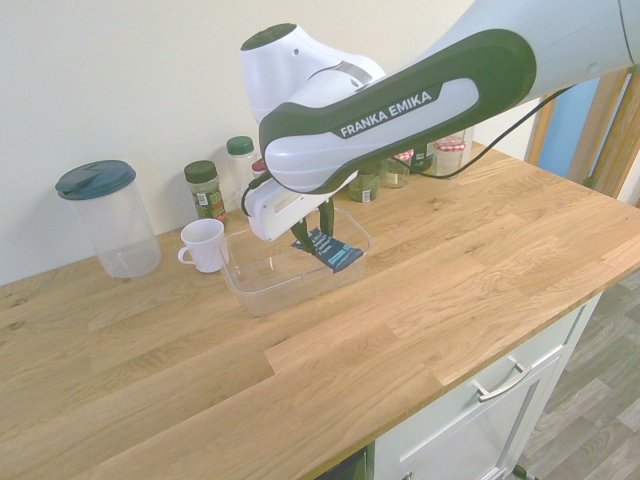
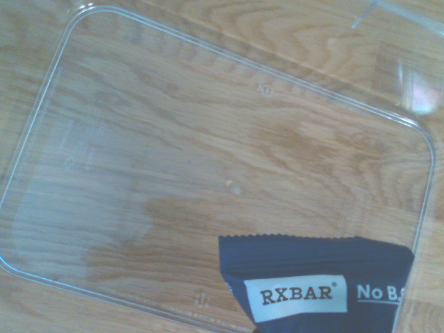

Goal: Put the protein bar into the container

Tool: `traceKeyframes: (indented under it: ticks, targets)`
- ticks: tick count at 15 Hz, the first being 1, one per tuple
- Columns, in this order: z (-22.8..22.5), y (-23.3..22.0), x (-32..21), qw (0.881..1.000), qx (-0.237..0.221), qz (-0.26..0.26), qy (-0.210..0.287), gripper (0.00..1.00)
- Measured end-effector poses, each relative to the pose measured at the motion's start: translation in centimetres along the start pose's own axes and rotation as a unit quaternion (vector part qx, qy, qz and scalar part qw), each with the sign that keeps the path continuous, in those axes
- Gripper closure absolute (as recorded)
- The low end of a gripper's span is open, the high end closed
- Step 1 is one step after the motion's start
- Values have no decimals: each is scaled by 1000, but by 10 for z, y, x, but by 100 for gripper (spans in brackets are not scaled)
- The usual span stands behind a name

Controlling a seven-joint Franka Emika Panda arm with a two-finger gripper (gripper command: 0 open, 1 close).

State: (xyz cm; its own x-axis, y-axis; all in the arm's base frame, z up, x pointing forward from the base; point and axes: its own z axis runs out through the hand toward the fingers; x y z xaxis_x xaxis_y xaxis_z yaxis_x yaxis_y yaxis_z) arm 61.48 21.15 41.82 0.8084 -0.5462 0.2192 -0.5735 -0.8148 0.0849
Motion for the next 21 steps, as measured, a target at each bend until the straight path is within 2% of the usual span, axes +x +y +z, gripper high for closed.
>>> traceKeyframes:
  ticks: [1,2,10,17,21]
  targets:
    - [1,-1,-1,1000,-1,-1,0,100]
    - [2,-1,-1,1000,-1,-1,0,0]
    - [1,-2,-1,1000,2,9,3,0]
    - [-20,-6,12,1000,19,19,15,0]
    - [-51,22,17,998,37,38,16,0]
